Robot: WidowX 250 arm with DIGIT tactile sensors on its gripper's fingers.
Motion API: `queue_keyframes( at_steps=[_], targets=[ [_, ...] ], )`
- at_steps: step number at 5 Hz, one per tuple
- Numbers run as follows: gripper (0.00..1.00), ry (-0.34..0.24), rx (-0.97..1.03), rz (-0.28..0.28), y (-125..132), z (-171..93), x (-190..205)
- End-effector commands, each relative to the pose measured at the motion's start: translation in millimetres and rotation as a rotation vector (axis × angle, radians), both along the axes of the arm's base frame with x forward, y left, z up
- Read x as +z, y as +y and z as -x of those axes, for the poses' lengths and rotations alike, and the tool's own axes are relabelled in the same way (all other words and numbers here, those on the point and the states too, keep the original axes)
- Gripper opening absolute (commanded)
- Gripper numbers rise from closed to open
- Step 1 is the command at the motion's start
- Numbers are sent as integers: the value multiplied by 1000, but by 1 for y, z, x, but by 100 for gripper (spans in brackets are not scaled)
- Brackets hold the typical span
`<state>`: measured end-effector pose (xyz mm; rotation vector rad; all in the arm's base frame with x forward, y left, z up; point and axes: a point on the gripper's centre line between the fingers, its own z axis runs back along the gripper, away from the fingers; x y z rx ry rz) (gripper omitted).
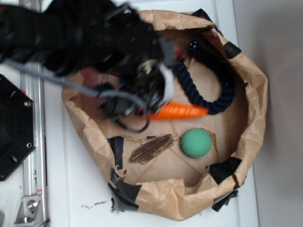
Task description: Grab the blue block.
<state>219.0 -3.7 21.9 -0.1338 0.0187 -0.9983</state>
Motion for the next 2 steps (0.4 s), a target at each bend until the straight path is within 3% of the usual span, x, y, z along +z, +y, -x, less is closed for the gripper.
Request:
queue_keyframes(
  at_steps=[1,2],
  targets=[
    [73,-72,-28,-56,1,-3,13],
    [100,-124,60,-108,32,-11,22]
  ],
)
